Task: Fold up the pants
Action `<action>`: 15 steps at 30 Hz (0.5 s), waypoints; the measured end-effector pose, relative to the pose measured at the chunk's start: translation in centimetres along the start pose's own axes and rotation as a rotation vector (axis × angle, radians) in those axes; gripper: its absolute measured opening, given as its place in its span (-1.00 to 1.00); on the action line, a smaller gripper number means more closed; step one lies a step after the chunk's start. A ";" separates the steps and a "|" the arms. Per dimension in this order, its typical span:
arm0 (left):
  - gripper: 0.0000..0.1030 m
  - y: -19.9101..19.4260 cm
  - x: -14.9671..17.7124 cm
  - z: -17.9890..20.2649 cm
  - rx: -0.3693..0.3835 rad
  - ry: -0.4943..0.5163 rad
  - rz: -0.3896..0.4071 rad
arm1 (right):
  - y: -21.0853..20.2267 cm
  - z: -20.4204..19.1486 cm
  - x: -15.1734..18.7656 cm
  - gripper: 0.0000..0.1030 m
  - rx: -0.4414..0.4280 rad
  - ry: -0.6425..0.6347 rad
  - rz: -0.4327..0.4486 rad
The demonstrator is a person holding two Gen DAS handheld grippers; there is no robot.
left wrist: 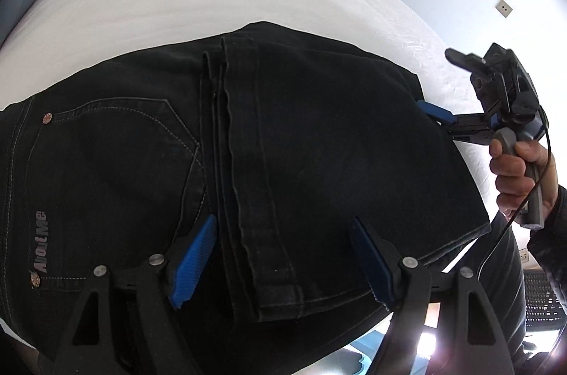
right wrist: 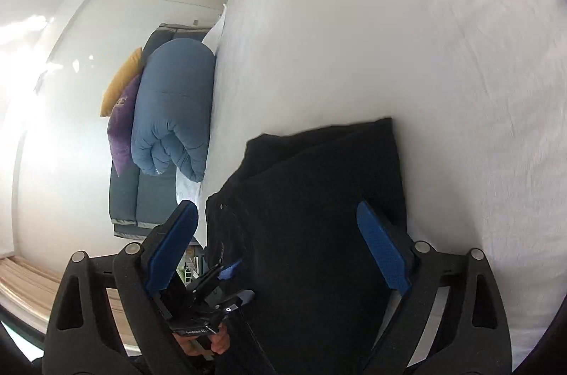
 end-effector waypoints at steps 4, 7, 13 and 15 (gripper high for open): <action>0.58 0.4 0.1 0.3 -0.010 0.006 0.008 | 0.8 -2.0 4.9 0.62 -0.063 -0.098 -0.090; 0.71 0.8 0.3 0.9 -0.031 0.030 0.010 | 1.3 -4.7 11.5 0.62 -0.024 -0.205 -0.164; 0.77 1.1 0.3 1.5 -0.059 0.028 0.010 | 0.2 -7.0 19.8 0.61 0.017 -0.260 -0.374; 0.78 1.1 0.7 1.8 -0.060 0.033 0.006 | -1.2 -8.8 17.5 0.61 -0.032 -0.277 -0.284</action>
Point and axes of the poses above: each gripper's, at about its wrist camera, not at the fingertips, and y roughly the way its jaws point, z to its right, x to its underside, the point moved 8 cm from there along y, roughly the way its jaws point, and after that the axes turned 4 degrees about -y, right-handed, at the moved point
